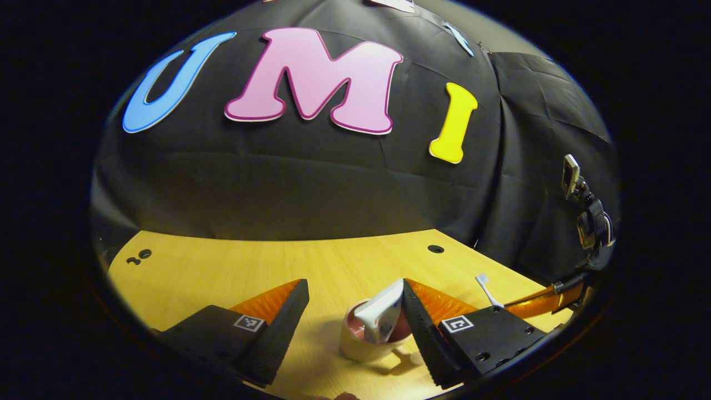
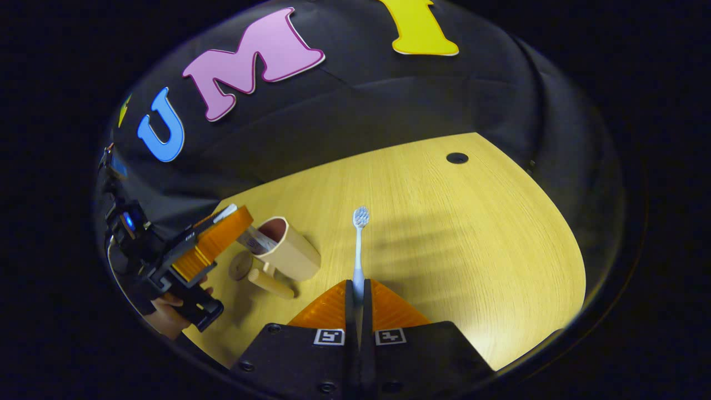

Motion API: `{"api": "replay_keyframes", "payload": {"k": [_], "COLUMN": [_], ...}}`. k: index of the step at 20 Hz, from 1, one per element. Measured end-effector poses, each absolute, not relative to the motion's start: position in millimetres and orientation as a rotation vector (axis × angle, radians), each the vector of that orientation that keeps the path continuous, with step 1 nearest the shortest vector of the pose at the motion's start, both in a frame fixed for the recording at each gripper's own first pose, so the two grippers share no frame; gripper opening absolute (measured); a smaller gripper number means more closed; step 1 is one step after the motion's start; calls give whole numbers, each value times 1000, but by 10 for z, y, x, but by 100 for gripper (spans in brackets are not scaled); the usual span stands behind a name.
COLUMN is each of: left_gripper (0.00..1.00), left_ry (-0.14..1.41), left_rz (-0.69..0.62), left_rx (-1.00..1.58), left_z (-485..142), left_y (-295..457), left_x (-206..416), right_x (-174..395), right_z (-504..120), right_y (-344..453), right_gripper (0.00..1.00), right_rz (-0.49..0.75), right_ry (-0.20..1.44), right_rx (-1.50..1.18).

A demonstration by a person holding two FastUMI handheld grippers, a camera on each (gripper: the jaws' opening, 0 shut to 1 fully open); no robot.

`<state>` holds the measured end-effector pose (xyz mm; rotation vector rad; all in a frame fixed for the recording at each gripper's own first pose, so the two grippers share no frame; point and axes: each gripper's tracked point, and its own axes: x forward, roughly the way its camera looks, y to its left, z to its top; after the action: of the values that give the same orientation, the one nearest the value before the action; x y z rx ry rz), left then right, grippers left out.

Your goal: Put the toothbrush and toothpaste on the desktop into the cup, then pick up the cup and place it on the coaster on the desktop.

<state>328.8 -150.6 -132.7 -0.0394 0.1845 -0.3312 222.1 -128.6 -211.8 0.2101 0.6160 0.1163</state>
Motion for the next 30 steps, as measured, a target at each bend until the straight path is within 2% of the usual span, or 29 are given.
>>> {"api": "replay_keyframes", "payload": {"k": [9, 12, 20, 25, 30], "left_gripper": [97, 98, 98, 98, 97], "left_ry": [259, 312, 354, 334, 327], "left_rz": [-188, -190, -100, -79, -97], "left_rx": [-162, -215, -337, -339, -343], "left_z": [-1453, -1587, -1750, -1838, -1917], "left_y": [-1062, -1013, -650, -626, -613], "left_x": [2169, 1929, 1753, 1698, 1737], "right_x": [2878, 3015, 3299, 3454, 3502], "right_z": [-1486, -1385, -1215, -1333, -1589], "right_y": [-745, -629, -369, -254, -177], "right_gripper": [5, 5, 5, 5, 6], "right_rz": [246, 260, 315, 339, 338], "right_ry": [419, 379, 252, 164, 149], "right_rx": [203, 199, 234, 230, 254]}}
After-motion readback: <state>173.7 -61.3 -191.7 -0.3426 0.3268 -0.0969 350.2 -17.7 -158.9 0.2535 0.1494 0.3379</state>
